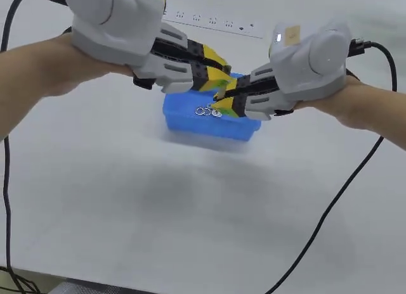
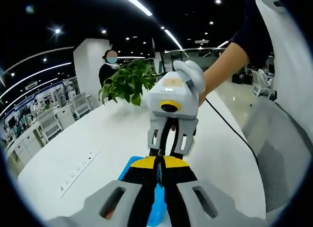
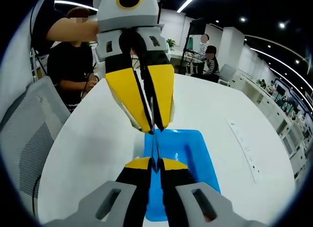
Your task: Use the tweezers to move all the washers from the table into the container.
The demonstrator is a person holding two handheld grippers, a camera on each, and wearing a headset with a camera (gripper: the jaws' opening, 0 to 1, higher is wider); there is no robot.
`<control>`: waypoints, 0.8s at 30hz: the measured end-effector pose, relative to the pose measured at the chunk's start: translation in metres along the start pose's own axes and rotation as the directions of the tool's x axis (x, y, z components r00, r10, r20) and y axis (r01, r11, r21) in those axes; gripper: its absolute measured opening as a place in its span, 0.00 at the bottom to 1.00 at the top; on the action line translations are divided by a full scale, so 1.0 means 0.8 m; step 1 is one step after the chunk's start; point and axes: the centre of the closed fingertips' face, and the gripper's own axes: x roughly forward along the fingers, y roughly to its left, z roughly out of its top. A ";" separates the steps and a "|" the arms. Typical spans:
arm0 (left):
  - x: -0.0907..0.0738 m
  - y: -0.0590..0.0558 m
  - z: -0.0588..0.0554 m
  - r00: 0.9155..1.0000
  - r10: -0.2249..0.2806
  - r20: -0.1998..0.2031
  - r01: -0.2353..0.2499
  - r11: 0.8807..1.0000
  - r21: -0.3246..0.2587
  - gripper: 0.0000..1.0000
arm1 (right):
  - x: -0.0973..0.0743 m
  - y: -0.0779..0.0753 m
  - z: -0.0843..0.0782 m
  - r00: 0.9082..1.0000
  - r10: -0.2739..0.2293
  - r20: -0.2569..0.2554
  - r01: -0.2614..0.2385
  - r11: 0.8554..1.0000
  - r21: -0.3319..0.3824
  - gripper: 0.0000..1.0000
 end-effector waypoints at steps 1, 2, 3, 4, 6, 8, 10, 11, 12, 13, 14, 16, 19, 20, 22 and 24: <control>-0.003 0.000 -0.001 1.000 0.004 -0.014 -0.004 1.000 0.031 0.07 | -0.001 -0.001 0.000 1.000 -0.004 -0.001 0.004 1.000 0.001 0.08; -0.004 -0.004 0.001 1.000 -0.014 -0.008 0.014 1.000 0.020 0.07 | -0.002 0.000 0.002 1.000 -0.002 0.005 0.002 1.000 -0.008 0.08; -0.005 -0.004 0.003 1.000 -0.010 -0.008 0.011 1.000 0.026 0.06 | -0.003 0.000 0.004 1.000 -0.002 0.006 0.002 1.000 -0.011 0.08; -0.007 -0.004 0.004 1.000 -0.006 -0.009 0.006 0.999 0.038 0.06 | -0.004 -0.001 0.006 1.000 -0.007 0.008 0.007 1.000 -0.012 0.08; -0.010 -0.005 0.007 1.000 -0.007 0.000 0.007 0.999 0.049 0.06 | -0.005 0.000 0.009 1.000 -0.005 0.011 0.006 1.000 -0.018 0.08; -0.014 -0.004 0.008 1.000 -0.003 0.002 0.003 0.999 0.048 0.06 | -0.007 0.000 0.012 1.000 -0.012 0.010 0.012 1.000 -0.026 0.08; -0.019 -0.007 0.008 1.000 -0.005 -0.001 0.005 0.998 0.060 0.05 | -0.010 0.001 0.014 1.000 -0.014 0.012 0.015 0.999 -0.033 0.08; -0.021 -0.008 0.007 1.000 -0.006 -0.005 0.006 0.998 0.065 0.05 | -0.012 0.002 0.014 1.000 -0.015 0.008 0.016 0.999 -0.043 0.08; -0.025 -0.009 0.006 1.000 -0.006 -0.009 0.007 0.998 0.069 0.05 | -0.014 0.002 0.014 1.000 -0.016 0.006 0.016 0.999 -0.046 0.09; -0.027 -0.010 0.006 1.000 -0.008 -0.010 0.008 0.998 0.070 0.05 | -0.017 0.004 0.016 1.000 -0.016 0.007 0.016 0.999 -0.048 0.09; -0.029 -0.012 0.006 1.000 -0.011 -0.012 0.012 0.997 0.074 0.05 | -0.019 0.005 0.016 1.000 -0.016 0.006 0.017 0.999 -0.052 0.09; -0.034 -0.018 0.006 0.999 -0.025 -0.022 0.026 0.996 0.082 0.05 | -0.024 0.011 0.018 1.000 -0.015 0.003 0.015 0.998 -0.065 0.09; -0.041 -0.032 0.008 0.998 -0.060 -0.025 0.062 0.994 0.089 0.05 | -0.032 0.029 0.021 1.000 0.004 -0.001 -0.004 0.996 -0.094 0.09; -0.042 -0.035 0.007 0.997 -0.072 -0.032 0.074 0.993 0.092 0.05 | -0.034 0.033 0.021 1.000 0.010 -0.005 -0.011 0.994 -0.105 0.08; -0.044 -0.045 0.003 0.994 -0.088 -0.057 0.094 0.989 0.111 0.05 | -0.037 0.042 0.020 1.000 0.019 -0.015 -0.020 0.993 -0.114 0.08; -0.045 -0.052 0.001 0.992 -0.099 -0.072 0.107 0.987 0.121 0.05 | -0.041 0.050 0.019 0.999 0.028 -0.027 -0.031 0.991 -0.130 0.08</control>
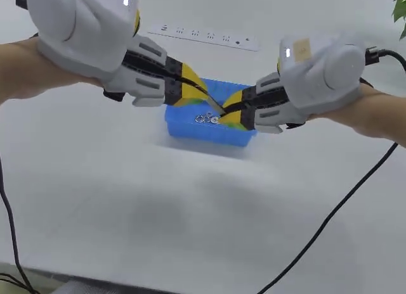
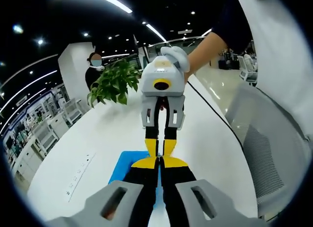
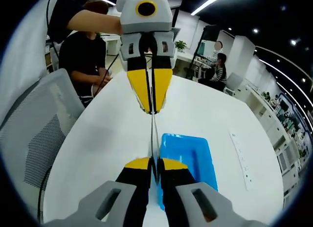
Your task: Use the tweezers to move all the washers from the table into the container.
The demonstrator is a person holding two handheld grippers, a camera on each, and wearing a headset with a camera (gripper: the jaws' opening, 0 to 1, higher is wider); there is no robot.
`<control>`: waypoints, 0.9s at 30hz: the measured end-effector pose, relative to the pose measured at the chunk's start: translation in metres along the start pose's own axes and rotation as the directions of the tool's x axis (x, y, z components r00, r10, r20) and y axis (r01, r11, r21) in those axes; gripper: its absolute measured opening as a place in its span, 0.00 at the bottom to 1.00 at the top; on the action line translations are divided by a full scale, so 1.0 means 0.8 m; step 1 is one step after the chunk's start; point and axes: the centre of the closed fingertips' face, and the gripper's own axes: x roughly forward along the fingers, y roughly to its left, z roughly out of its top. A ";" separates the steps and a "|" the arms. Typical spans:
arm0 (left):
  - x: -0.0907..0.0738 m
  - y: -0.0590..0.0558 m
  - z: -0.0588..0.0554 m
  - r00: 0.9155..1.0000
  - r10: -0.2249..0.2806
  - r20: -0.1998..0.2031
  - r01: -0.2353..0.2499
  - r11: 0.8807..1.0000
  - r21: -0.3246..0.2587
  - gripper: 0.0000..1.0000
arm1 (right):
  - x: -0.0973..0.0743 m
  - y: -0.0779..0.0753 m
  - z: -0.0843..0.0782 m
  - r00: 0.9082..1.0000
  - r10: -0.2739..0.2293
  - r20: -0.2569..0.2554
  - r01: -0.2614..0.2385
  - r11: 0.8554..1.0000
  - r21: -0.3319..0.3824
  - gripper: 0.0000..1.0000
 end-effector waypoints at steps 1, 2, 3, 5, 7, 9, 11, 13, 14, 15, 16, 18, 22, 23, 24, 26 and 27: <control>0.000 -0.003 0.000 1.000 -0.003 -0.006 0.003 1.000 0.004 0.05 | -0.001 0.003 0.000 1.000 0.003 -0.003 -0.003 1.000 -0.005 0.08; -0.001 -0.007 -0.001 1.000 -0.011 -0.020 0.012 1.000 0.017 0.05 | -0.002 0.006 0.001 1.000 0.007 -0.005 -0.007 1.000 -0.010 0.08; -0.001 -0.011 0.000 1.000 -0.019 -0.024 0.019 1.000 0.022 0.05 | -0.003 0.011 0.002 1.000 0.013 -0.009 -0.013 1.000 -0.022 0.08; -0.003 -0.017 -0.001 0.999 -0.031 -0.033 0.032 0.999 0.031 0.05 | -0.004 0.019 0.003 0.999 0.021 -0.024 -0.022 0.999 -0.048 0.08; -0.004 -0.023 -0.011 0.997 -0.044 -0.067 0.047 0.998 0.047 0.05 | -0.005 0.026 0.003 0.999 0.034 -0.033 -0.036 0.997 -0.069 0.08; -0.004 -0.029 -0.021 0.995 -0.049 -0.088 0.054 0.997 0.053 0.05 | -0.005 0.029 0.003 0.998 0.043 -0.034 -0.045 0.997 -0.066 0.08; -0.003 -0.032 -0.028 0.995 -0.047 -0.093 0.051 0.998 0.035 0.05 | -0.005 0.034 0.002 0.998 0.053 -0.036 -0.055 0.996 -0.067 0.08; -0.002 -0.034 -0.036 0.993 -0.045 -0.106 0.048 0.998 0.028 0.05 | -0.004 0.036 0.001 0.997 0.060 -0.040 -0.063 0.996 -0.063 0.08; 0.000 -0.034 -0.041 0.992 -0.045 -0.115 0.048 0.999 0.025 0.05 | -0.004 0.037 0.000 0.997 0.063 -0.041 -0.065 0.996 -0.063 0.08; 0.001 -0.035 -0.044 0.992 -0.045 -0.117 0.047 0.999 0.021 0.05 | -0.003 0.039 -0.002 0.997 0.068 -0.045 -0.071 0.996 -0.062 0.08; 0.003 -0.036 -0.048 0.992 -0.046 -0.116 0.047 0.999 0.009 0.05 | -0.002 0.040 -0.003 0.996 0.071 -0.048 -0.074 0.995 -0.061 0.08; 0.007 -0.037 -0.056 0.991 -0.047 -0.127 0.048 0.999 0.000 0.05 | -0.001 0.041 -0.007 0.996 0.075 -0.052 -0.078 0.995 -0.056 0.08; 0.016 -0.044 -0.069 0.988 -0.062 -0.141 0.059 0.998 -0.023 0.05 | 0.004 0.047 -0.017 0.993 0.091 -0.072 -0.095 0.994 -0.058 0.08; 0.018 -0.045 -0.071 0.988 -0.065 -0.143 0.062 0.998 -0.028 0.05 | 0.005 0.047 -0.019 0.993 0.092 -0.075 -0.097 0.994 -0.058 0.08; 0.020 -0.045 -0.073 0.987 -0.067 -0.143 0.063 0.997 -0.033 0.05 | 0.007 0.048 -0.023 0.992 0.094 -0.080 -0.099 0.994 -0.054 0.08; 0.024 -0.046 -0.078 0.986 -0.075 -0.150 0.069 0.997 -0.041 0.05 | 0.009 0.049 -0.027 0.992 0.095 -0.082 -0.099 0.994 -0.043 0.08; 0.026 -0.049 -0.082 0.983 -0.085 -0.162 0.079 0.996 -0.043 0.05 | 0.011 0.051 -0.030 0.992 0.100 -0.083 -0.103 0.994 -0.036 0.08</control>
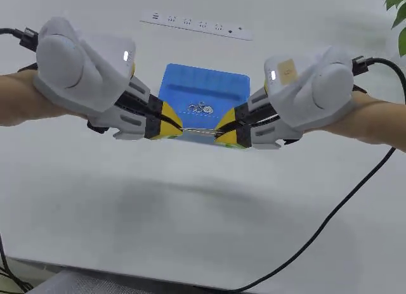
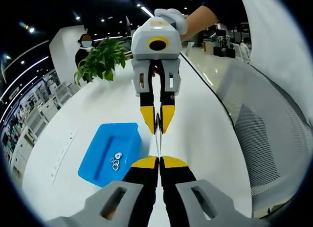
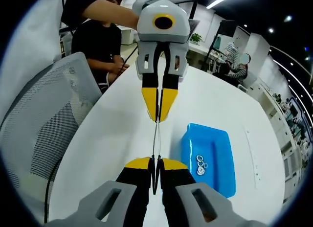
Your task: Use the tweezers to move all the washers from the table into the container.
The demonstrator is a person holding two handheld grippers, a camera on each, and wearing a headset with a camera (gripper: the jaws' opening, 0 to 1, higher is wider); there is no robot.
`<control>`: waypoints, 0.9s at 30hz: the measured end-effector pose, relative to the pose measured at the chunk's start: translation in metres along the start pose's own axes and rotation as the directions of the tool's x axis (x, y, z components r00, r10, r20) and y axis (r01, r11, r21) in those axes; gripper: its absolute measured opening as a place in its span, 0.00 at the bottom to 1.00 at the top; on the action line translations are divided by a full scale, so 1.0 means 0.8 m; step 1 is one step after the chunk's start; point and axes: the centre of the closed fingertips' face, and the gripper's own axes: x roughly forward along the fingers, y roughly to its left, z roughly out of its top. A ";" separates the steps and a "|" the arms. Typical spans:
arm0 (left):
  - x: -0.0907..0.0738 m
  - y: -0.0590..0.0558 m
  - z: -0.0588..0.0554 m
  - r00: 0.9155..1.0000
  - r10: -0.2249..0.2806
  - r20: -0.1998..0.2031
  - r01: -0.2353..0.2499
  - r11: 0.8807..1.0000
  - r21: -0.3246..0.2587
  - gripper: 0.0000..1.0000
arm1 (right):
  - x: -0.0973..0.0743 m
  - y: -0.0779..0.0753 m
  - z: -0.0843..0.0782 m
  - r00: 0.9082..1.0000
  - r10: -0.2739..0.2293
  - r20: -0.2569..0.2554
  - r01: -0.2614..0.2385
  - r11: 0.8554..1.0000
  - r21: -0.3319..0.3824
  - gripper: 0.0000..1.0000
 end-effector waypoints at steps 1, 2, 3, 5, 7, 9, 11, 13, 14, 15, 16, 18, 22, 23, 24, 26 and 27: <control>0.002 -0.001 -0.003 1.000 -0.006 -0.011 0.006 1.000 0.004 0.05 | 0.001 0.001 -0.001 1.000 0.001 0.000 -0.001 1.000 0.001 0.08; 0.005 -0.003 -0.006 1.000 -0.010 -0.020 0.010 1.000 0.005 0.05 | 0.004 0.003 -0.003 1.000 0.005 -0.003 -0.005 1.000 0.002 0.08; 0.008 -0.004 -0.009 1.000 -0.016 -0.026 0.016 1.000 0.002 0.05 | 0.006 0.004 -0.006 1.000 0.010 -0.008 -0.010 1.000 0.004 0.08; 0.014 -0.007 -0.015 0.999 -0.024 -0.034 0.024 1.000 -0.008 0.05 | 0.012 0.006 -0.013 1.000 0.019 -0.017 -0.019 1.000 0.010 0.08; 0.022 -0.009 -0.024 0.998 -0.030 -0.048 0.029 0.999 -0.021 0.05 | 0.018 0.008 -0.019 0.999 0.029 -0.022 -0.028 0.999 0.023 0.08; 0.029 -0.009 -0.034 0.997 -0.034 -0.063 0.032 0.999 -0.035 0.05 | 0.025 0.009 -0.025 0.999 0.030 -0.029 -0.029 0.999 0.031 0.08; 0.037 -0.009 -0.044 0.996 -0.042 -0.073 0.038 0.998 -0.058 0.05 | 0.035 0.008 -0.036 0.999 0.030 -0.036 -0.028 0.999 0.044 0.08; 0.045 -0.007 -0.054 0.995 -0.049 -0.083 0.041 0.995 -0.087 0.05 | 0.044 0.007 -0.046 0.998 0.027 -0.054 -0.024 0.998 0.055 0.08; 0.049 -0.008 -0.057 0.995 -0.054 -0.088 0.047 0.995 -0.089 0.05 | 0.047 0.007 -0.050 0.998 0.029 -0.063 -0.025 0.998 0.062 0.08; 0.052 -0.008 -0.060 0.994 -0.059 -0.096 0.050 0.995 -0.091 0.05 | 0.050 0.006 -0.053 0.997 0.028 -0.071 -0.023 0.998 0.064 0.08; 0.055 -0.008 -0.063 0.993 -0.061 -0.104 0.052 0.994 -0.092 0.05 | 0.053 0.008 -0.057 0.996 0.035 -0.079 -0.028 0.996 0.080 0.08; 0.059 -0.008 -0.069 0.990 -0.072 -0.121 0.061 0.994 -0.092 0.05 | 0.057 0.008 -0.060 0.996 0.035 -0.084 -0.029 0.996 0.079 0.08; 0.063 -0.008 -0.076 0.988 -0.080 -0.134 0.066 0.992 -0.104 0.05 | 0.060 0.006 -0.063 0.995 0.033 -0.090 -0.022 0.993 0.117 0.08; 0.063 -0.008 -0.077 0.988 -0.084 -0.132 0.069 0.991 -0.112 0.05 | 0.061 0.006 -0.064 0.995 0.033 -0.094 -0.021 0.992 0.123 0.08; 0.065 -0.006 -0.079 0.987 -0.080 -0.137 0.065 0.992 -0.109 0.05 | 0.063 0.006 -0.065 0.995 0.030 -0.096 -0.018 0.992 0.126 0.08; 0.066 -0.005 -0.082 0.986 -0.081 -0.146 0.064 0.990 -0.122 0.05 | 0.065 0.006 -0.067 0.994 0.029 -0.104 -0.013 0.988 0.154 0.08; 0.067 -0.005 -0.083 0.985 -0.083 -0.149 0.065 0.991 -0.121 0.05 | 0.066 0.007 -0.067 0.994 0.028 -0.107 -0.011 0.988 0.155 0.08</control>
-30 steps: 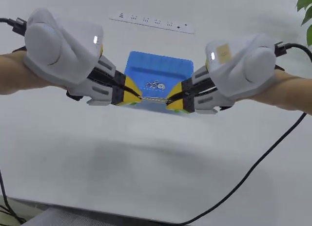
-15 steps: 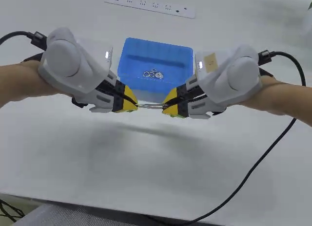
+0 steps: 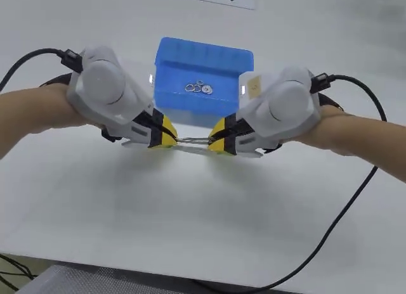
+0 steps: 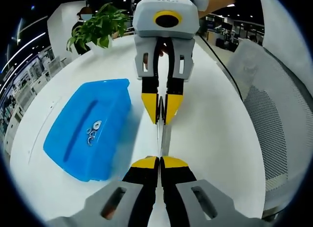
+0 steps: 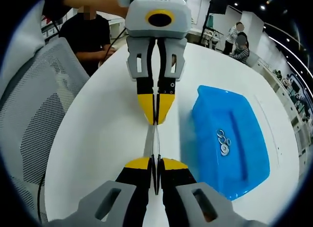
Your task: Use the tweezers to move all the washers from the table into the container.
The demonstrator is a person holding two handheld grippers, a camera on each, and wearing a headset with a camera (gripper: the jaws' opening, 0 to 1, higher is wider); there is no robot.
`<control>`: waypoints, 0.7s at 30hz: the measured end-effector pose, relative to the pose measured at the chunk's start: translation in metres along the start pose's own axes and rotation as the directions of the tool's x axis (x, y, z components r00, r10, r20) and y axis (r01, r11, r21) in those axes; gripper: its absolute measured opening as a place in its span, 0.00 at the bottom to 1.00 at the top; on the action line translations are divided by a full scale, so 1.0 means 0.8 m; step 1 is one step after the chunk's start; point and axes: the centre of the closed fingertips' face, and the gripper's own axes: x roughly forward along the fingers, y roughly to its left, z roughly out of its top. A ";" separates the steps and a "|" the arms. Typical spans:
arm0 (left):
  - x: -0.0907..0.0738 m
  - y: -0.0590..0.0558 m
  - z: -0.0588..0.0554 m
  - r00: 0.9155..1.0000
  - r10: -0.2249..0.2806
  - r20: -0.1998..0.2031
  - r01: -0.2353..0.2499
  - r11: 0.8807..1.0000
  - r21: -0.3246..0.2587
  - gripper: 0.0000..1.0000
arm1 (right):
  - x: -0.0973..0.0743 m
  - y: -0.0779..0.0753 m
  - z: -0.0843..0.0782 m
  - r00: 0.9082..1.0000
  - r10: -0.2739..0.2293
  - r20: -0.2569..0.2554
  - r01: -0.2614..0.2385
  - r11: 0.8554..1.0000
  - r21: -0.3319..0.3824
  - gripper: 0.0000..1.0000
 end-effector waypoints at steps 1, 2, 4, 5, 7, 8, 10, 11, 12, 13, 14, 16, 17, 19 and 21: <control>0.001 0.001 -0.001 1.000 0.000 -0.002 0.000 1.000 -0.008 0.05 | 0.001 0.000 -0.001 1.000 -0.005 -0.003 0.005 1.000 -0.004 0.08; 0.001 0.001 -0.002 1.000 -0.003 0.000 0.003 1.000 -0.018 0.05 | 0.001 0.000 -0.002 1.000 -0.001 -0.009 0.001 1.000 0.009 0.08; 0.003 0.001 -0.004 1.000 -0.005 -0.002 0.005 1.000 -0.025 0.06 | 0.002 0.000 -0.003 1.000 -0.002 -0.009 0.002 1.000 0.024 0.08; 0.004 0.000 -0.004 1.000 -0.008 -0.005 0.008 1.000 -0.028 0.06 | 0.003 0.001 -0.004 1.000 -0.003 -0.014 0.003 1.000 0.022 0.08; 0.004 0.002 -0.003 1.000 -0.005 -0.008 0.005 1.000 -0.025 0.06 | 0.003 -0.001 -0.007 1.000 -0.017 -0.018 0.018 1.000 0.021 0.09; 0.004 0.003 -0.003 1.000 -0.004 -0.009 0.003 1.000 -0.026 0.06 | 0.003 -0.001 -0.007 1.000 -0.018 -0.013 0.018 0.999 0.034 0.09; 0.004 0.002 -0.003 1.000 -0.008 -0.011 0.008 1.000 -0.030 0.06 | 0.003 -0.002 -0.009 1.000 -0.013 -0.002 0.013 0.997 0.072 0.09; 0.004 0.002 -0.003 1.000 -0.008 -0.011 0.007 0.999 -0.036 0.06 | 0.003 -0.002 -0.009 1.000 -0.011 -0.003 0.011 0.997 0.072 0.09; 0.005 0.002 -0.003 1.000 -0.008 -0.014 0.008 0.999 -0.037 0.06 | 0.003 -0.002 -0.009 1.000 -0.010 -0.002 0.010 0.997 0.072 0.10; 0.005 0.002 -0.003 1.000 -0.008 -0.015 0.008 0.999 -0.036 0.06 | 0.003 -0.001 -0.009 1.000 -0.007 -0.005 0.007 0.997 0.075 0.10; 0.005 0.002 -0.003 1.000 -0.007 -0.017 0.006 0.999 -0.049 0.06 | 0.003 -0.001 -0.008 1.000 -0.007 -0.008 0.008 0.997 0.075 0.10; 0.005 0.002 -0.003 1.000 -0.005 -0.011 0.005 0.998 -0.063 0.06 | 0.003 0.001 -0.007 1.000 -0.016 -0.022 0.017 0.999 0.038 0.11; 0.005 0.003 -0.003 1.000 -0.003 -0.008 0.002 0.998 -0.067 0.06 | 0.003 0.000 -0.008 0.999 -0.021 -0.024 0.022 0.999 0.038 0.11; 0.005 0.002 -0.003 1.000 0.000 -0.009 -0.001 0.998 -0.067 0.06 | 0.002 -0.002 -0.009 0.999 -0.032 -0.026 0.033 0.999 0.041 0.11; 0.006 0.002 -0.002 1.000 0.000 -0.015 -0.001 0.998 -0.065 0.07 | 0.002 -0.002 -0.009 0.999 -0.040 -0.027 0.041 0.997 0.058 0.11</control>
